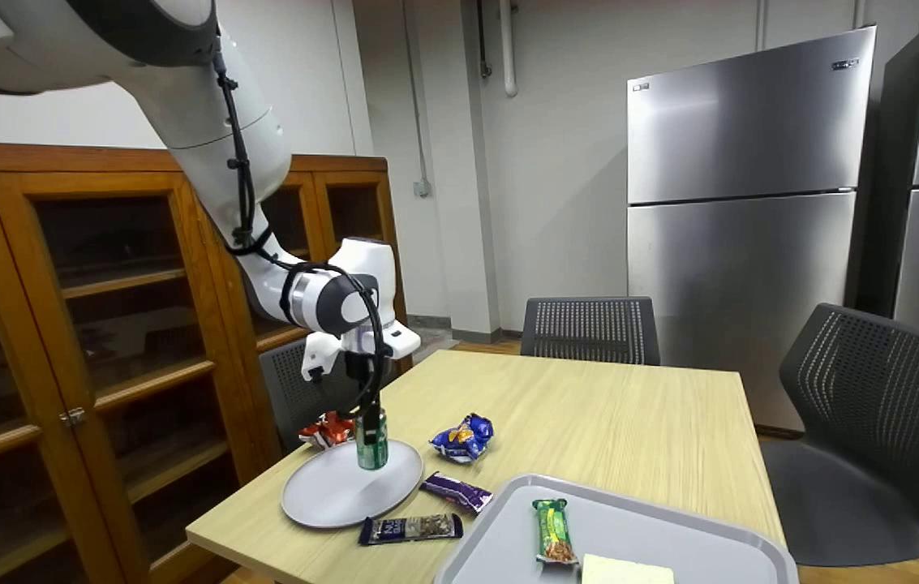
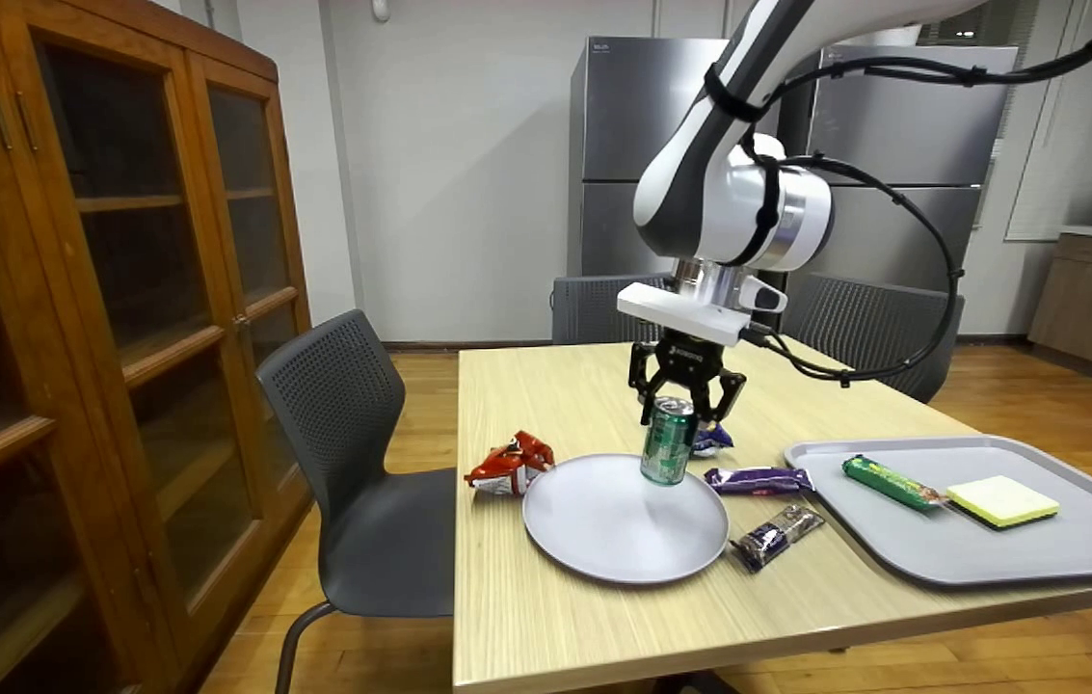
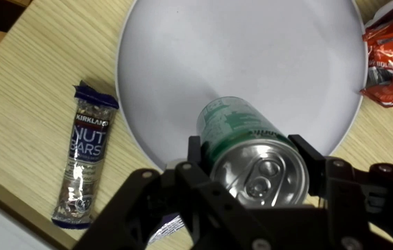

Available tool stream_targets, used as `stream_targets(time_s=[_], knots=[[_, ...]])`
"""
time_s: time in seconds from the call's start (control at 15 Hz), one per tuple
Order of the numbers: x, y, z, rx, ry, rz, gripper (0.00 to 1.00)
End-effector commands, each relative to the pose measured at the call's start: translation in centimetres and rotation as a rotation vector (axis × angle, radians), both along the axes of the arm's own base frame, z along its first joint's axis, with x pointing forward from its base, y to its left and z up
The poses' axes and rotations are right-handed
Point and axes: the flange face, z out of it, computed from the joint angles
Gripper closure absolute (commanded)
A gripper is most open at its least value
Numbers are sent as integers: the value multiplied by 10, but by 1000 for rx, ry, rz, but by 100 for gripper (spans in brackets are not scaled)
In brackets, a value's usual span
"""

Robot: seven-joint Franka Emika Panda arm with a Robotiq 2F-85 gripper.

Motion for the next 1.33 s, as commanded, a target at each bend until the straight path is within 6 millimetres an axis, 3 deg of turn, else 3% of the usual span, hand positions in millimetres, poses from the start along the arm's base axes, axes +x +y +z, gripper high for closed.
stream_targets(time_s=[0.0, 0.4, 0.87, 1.13, 1.2, 1.27], knots=[[-3, 24, 7, -27, -28, 85, 61], [-2, 52, -9, -43, -39, 153, 61], [0, 56, -35, -50, -54, 162, 61], [-3, 57, -36, -49, -58, 175, 61], [-5, 57, -33, -46, -58, 186, 11], [-6, 57, -31, -45, -61, 190, 10]])
